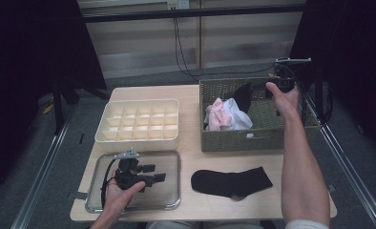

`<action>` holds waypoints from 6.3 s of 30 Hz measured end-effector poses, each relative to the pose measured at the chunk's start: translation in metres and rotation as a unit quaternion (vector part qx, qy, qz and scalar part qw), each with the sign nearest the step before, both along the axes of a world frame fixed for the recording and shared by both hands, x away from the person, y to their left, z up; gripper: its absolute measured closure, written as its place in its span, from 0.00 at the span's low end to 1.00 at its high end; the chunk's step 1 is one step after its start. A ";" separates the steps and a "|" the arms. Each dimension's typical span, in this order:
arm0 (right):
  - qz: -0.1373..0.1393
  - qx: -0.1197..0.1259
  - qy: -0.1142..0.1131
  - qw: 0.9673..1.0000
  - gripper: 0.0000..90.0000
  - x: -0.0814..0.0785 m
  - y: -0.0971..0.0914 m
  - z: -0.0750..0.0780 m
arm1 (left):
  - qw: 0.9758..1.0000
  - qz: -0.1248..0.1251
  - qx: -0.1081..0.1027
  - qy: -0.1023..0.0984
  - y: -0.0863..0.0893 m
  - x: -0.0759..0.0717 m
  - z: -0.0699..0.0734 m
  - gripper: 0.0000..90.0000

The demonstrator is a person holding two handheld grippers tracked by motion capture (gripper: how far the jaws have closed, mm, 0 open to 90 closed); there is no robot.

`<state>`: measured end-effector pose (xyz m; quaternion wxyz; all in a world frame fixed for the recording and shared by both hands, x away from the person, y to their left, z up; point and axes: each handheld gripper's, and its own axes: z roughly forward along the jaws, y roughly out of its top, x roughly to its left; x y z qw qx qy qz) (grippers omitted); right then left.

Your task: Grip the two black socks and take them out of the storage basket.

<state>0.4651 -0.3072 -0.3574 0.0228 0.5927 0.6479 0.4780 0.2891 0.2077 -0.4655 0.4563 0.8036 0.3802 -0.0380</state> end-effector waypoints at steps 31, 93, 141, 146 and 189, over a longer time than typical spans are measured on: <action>0.025 0.046 -0.104 0.993 0.98 -0.015 0.015 0.082 | 1.000 0.006 -0.002 0.002 0.001 0.003 -0.001 0.34; 0.092 0.136 -0.192 0.967 0.98 -0.089 0.023 0.140 | 0.999 0.026 -0.024 -0.018 0.003 0.005 0.009 0.40; 0.107 0.092 -0.222 0.965 0.98 -0.206 0.004 0.137 | 0.999 0.027 -0.014 -0.019 -0.005 0.014 0.012 0.42; 0.100 0.097 -0.212 0.967 0.98 -0.212 -0.001 0.119 | 1.000 0.020 -0.013 -0.019 -0.007 0.014 0.012 0.43; 0.235 0.085 -0.015 0.968 0.97 -0.189 0.172 -0.079 | 0.997 -0.074 -0.029 0.009 -0.043 -0.017 0.012 0.68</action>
